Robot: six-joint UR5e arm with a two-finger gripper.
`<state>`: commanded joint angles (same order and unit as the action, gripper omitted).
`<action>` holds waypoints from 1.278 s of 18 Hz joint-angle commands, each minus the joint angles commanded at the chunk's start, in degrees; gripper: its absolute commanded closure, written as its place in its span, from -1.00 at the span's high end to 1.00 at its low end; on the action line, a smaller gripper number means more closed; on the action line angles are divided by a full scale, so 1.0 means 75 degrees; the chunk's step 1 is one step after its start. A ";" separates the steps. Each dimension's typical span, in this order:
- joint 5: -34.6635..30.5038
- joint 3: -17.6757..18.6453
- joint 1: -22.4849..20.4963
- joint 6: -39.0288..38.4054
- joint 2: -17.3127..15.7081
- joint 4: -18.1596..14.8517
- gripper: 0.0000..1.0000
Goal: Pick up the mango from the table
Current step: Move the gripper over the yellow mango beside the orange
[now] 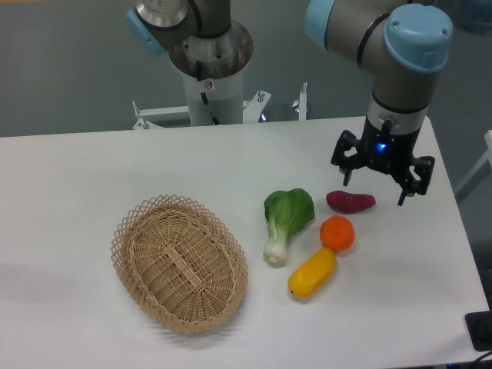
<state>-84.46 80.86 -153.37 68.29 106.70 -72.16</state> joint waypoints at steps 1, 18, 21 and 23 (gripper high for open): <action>-0.0012 0.0023 0.0000 -0.0012 0.0000 0.0023 1.00; 0.0211 0.0738 0.0351 -0.0504 0.0245 0.0983 1.00; 0.0164 0.0773 0.0620 -0.0656 0.0620 0.1475 1.00; 0.0176 0.0774 0.0773 -0.0692 0.0878 0.1873 1.00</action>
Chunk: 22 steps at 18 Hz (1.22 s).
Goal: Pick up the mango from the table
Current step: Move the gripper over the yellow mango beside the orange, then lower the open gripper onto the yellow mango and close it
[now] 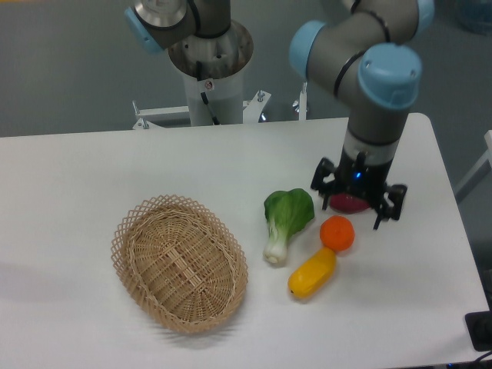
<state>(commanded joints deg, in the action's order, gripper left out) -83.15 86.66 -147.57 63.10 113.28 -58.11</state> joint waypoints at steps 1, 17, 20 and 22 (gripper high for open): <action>0.0000 0.0000 0.0047 0.0000 0.0164 0.0164 1.00; -0.0257 0.0901 0.0388 0.0070 0.1208 0.1840 1.00; -0.0269 0.1031 0.0411 0.0059 0.1220 0.1994 1.00; -0.0316 0.1031 0.0434 0.0035 0.1255 0.1982 1.00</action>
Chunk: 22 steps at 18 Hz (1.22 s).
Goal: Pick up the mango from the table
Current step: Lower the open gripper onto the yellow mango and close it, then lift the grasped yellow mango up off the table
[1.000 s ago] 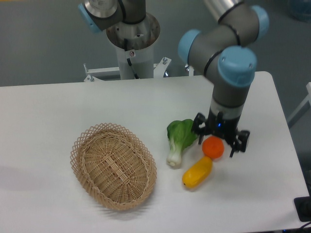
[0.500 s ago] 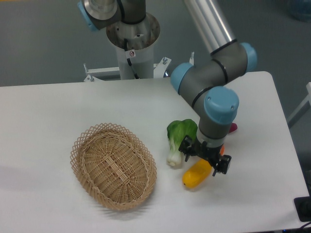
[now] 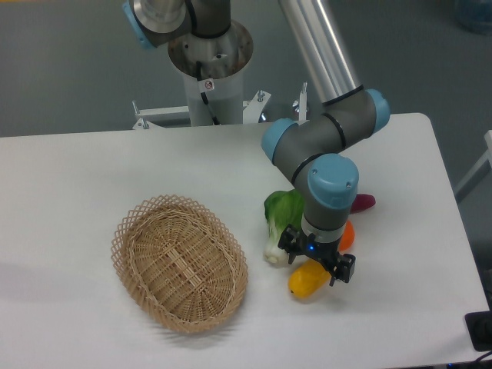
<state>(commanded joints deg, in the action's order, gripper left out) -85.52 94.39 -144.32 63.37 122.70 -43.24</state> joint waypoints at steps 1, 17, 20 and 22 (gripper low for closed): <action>0.0000 0.0023 0.0035 0.0000 0.0000 0.0000 1.00; -0.0012 -0.0105 0.0059 -0.0035 0.0000 0.0117 0.16; 0.0058 -0.0199 0.0047 -0.0059 -0.0093 0.0129 0.16; 0.0082 -0.0211 0.0047 -0.0140 -0.0199 0.0129 0.13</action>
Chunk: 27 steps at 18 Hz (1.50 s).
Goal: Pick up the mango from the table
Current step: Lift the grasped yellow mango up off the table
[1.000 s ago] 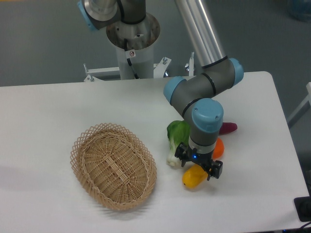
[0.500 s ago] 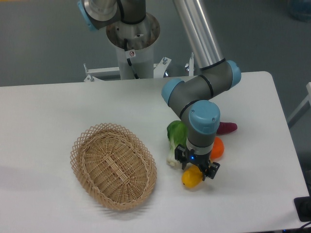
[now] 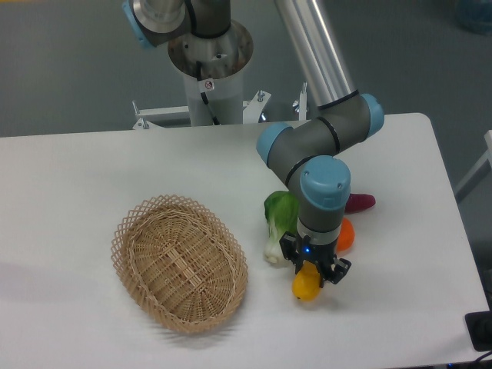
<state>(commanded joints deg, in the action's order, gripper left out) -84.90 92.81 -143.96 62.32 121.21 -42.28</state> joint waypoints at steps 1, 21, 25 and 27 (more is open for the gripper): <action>0.0035 -0.0035 -0.0012 -0.0047 -0.0082 0.0000 0.13; 0.2168 -0.0293 -0.0714 -0.1465 -0.1817 -0.0012 0.13; 0.2180 -0.0316 -0.0715 -0.1465 -0.1841 -0.0012 0.13; 0.2261 -0.0305 -0.0715 -0.1465 -0.1841 -0.0023 0.14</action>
<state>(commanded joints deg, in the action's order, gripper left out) -67.94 90.53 -149.33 51.33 107.40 -42.45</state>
